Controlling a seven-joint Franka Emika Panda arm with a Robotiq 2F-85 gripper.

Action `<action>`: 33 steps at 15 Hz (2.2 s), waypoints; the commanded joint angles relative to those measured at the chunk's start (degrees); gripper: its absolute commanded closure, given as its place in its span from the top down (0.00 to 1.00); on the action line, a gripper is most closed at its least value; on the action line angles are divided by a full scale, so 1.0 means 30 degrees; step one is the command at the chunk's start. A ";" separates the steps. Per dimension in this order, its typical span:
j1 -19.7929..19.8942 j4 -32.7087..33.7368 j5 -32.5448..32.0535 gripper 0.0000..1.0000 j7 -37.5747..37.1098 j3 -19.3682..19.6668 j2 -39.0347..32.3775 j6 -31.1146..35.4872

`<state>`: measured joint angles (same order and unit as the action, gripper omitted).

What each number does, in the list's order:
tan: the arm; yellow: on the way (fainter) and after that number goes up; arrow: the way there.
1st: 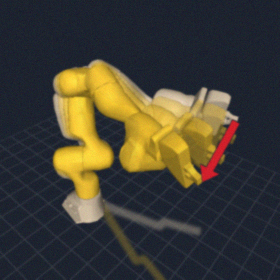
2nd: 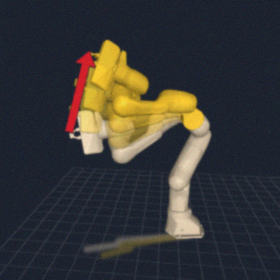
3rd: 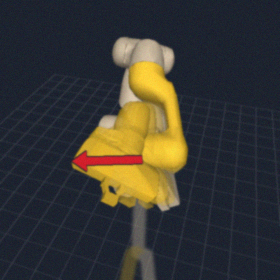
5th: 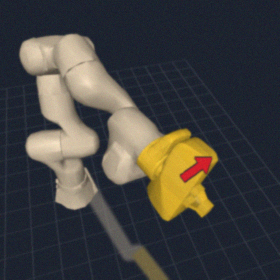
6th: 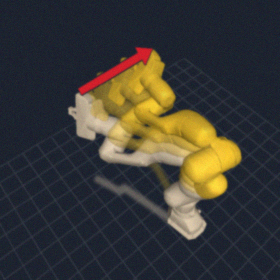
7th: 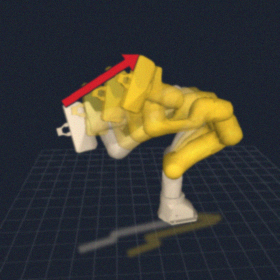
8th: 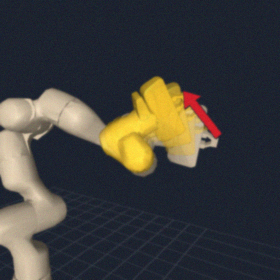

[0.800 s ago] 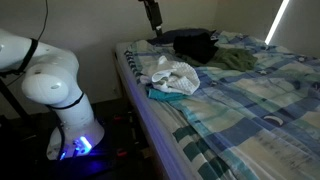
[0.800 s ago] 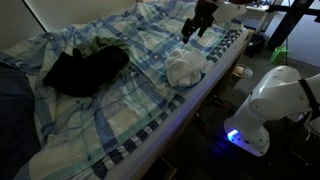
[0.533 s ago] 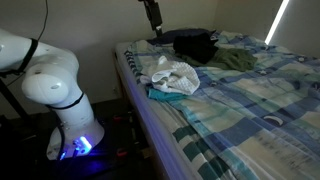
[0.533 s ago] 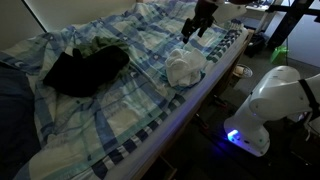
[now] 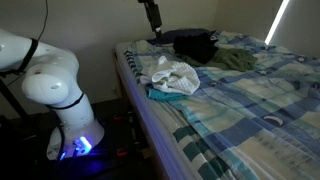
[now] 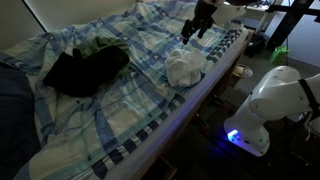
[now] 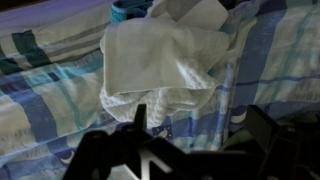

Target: Unravel the towel

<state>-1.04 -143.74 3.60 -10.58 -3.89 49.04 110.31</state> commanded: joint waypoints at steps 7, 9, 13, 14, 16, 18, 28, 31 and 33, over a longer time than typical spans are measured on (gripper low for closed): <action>0.1678 -0.1022 0.0181 1.00 -0.3812 -0.0547 -0.1410 -0.0316; 0.2244 -0.0946 -0.0098 1.00 -0.4546 -0.0554 -0.1321 -0.0626; 0.3425 -0.1015 -0.0965 1.00 -0.5715 -0.0567 -0.1423 -0.1319; 0.3667 -0.1039 -0.1100 1.00 -0.5911 -0.0483 -0.1485 -0.1434; 0.4024 -0.1191 -0.1314 1.00 -0.5941 -0.0226 -0.1616 -0.1501; 0.4082 -0.1331 -0.1140 1.00 -0.5550 0.0030 -0.1809 -0.1511; 0.1840 -0.2397 -0.0378 1.00 -0.1101 0.0589 -0.1960 -0.1077; 0.1557 -0.2547 -0.0571 1.00 -0.0504 0.0630 -0.1729 -0.1132; 0.1538 -0.2707 -0.0579 1.00 -0.0213 0.0771 -0.1745 -0.0998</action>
<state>4.10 -150.70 1.49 -13.48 -2.74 42.81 106.82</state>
